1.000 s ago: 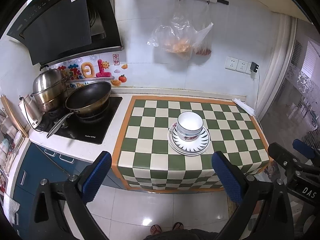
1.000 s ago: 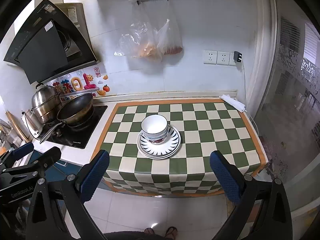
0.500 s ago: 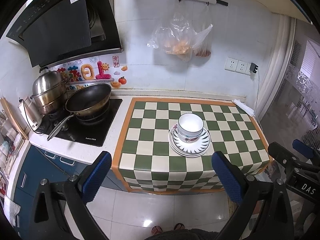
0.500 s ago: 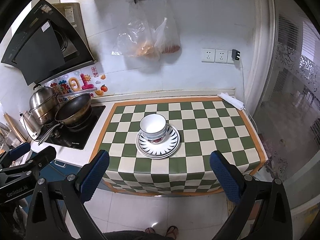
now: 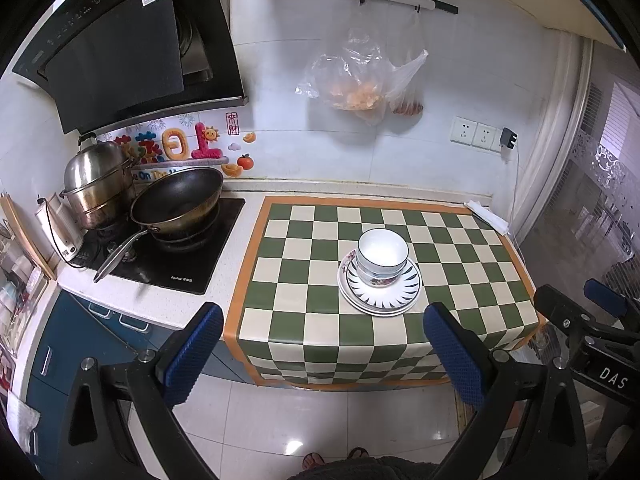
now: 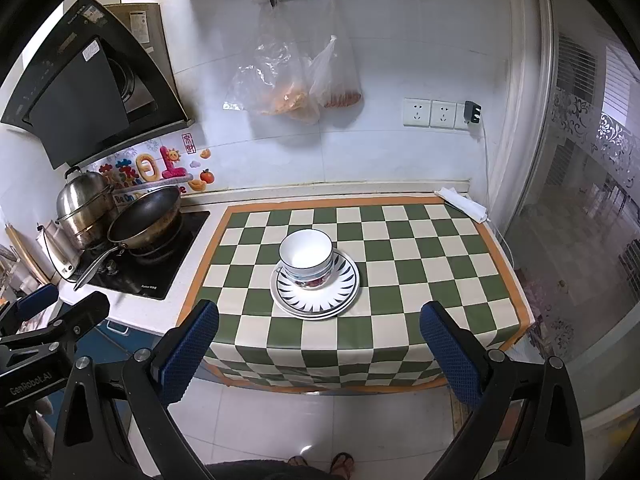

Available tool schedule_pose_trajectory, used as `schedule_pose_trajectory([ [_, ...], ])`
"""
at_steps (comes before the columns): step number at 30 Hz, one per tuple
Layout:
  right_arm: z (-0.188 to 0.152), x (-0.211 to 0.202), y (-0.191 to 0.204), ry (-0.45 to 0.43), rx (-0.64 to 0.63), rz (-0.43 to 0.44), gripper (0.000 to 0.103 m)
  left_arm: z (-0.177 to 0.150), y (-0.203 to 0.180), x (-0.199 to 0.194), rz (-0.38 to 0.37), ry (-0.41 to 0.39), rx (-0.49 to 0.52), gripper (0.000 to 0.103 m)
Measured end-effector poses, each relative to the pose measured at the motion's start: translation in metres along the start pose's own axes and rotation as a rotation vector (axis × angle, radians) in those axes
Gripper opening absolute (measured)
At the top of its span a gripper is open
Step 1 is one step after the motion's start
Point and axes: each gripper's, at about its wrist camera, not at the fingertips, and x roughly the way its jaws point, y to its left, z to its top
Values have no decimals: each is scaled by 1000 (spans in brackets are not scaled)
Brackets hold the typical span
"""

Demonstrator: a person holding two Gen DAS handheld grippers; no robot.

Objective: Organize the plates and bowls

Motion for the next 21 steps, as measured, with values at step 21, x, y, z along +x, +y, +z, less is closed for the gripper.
schedule_pose_trajectory([
  [21,1,2,1,-5,4,-11,102,12,3,1,-5,-3,7,103],
])
